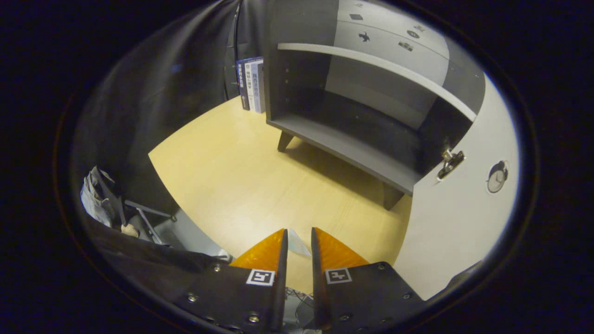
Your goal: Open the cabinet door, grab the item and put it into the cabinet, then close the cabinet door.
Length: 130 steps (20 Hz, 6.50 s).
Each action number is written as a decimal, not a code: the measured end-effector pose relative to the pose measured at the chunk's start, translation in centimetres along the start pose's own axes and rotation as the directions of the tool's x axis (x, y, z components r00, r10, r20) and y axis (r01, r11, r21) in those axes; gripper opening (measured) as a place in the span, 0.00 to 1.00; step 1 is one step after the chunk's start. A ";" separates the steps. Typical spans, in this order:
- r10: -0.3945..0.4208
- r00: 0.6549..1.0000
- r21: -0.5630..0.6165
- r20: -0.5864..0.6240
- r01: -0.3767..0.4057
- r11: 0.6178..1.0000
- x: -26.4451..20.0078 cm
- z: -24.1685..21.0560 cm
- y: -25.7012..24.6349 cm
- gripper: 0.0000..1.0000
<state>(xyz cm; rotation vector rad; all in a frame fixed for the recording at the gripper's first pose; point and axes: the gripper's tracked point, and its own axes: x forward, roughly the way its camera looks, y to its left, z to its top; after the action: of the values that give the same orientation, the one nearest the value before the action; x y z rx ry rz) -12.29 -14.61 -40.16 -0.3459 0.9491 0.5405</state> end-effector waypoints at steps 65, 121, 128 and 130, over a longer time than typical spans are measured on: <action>-0.326 0.930 0.550 0.171 0.184 0.815 -11.4 24.0 -10.3 0.13; -0.314 0.910 0.578 0.269 0.109 0.809 -11.1 33.6 -13.0 0.99; -0.323 0.881 0.506 0.346 0.115 0.855 -15.5 31.8 -8.7 0.99; -0.328 0.873 0.493 0.362 0.119 0.862 -16.9 31.2 -7.5 0.99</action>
<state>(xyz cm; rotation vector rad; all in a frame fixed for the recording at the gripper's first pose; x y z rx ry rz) 5.10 -9.73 -8.73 0.0950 0.5580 0.1443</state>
